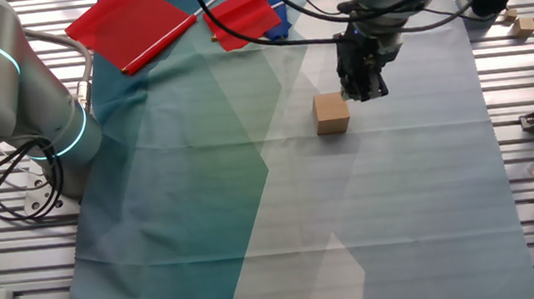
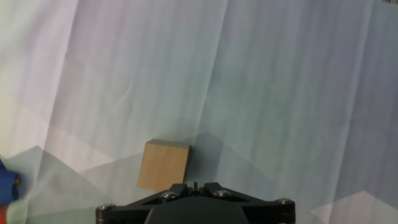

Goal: Use the gripper to push the small block from left to right

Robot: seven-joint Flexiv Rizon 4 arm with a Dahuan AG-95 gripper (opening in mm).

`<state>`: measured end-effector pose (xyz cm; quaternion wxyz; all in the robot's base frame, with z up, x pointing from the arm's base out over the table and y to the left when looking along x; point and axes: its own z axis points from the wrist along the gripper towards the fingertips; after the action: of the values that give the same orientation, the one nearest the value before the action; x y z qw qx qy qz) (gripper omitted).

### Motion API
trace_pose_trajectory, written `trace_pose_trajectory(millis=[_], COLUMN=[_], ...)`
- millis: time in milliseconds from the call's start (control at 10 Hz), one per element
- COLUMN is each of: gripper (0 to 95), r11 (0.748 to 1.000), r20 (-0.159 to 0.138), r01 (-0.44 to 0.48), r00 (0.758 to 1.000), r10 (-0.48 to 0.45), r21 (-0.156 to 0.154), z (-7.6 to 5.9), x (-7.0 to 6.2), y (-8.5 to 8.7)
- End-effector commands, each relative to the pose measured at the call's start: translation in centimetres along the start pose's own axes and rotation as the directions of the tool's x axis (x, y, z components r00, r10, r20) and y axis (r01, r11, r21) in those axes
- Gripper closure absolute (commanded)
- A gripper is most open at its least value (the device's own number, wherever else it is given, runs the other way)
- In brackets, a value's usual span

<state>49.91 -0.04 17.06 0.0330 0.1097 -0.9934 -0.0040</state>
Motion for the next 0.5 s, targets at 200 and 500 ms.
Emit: trace_pose_trajectory(millis=[200, 500], gripper=[95.0, 95.0], r11=[1.000, 1.000], r20=[-0.014, -0.014], r01=[0.008, 0.016], r00=[1.000, 1.000], r10=[-0.008, -0.016], r21=[0.001, -0.001], z=[0.06, 0.06], x=[-0.11, -0.11], y=[0.02, 0.02])
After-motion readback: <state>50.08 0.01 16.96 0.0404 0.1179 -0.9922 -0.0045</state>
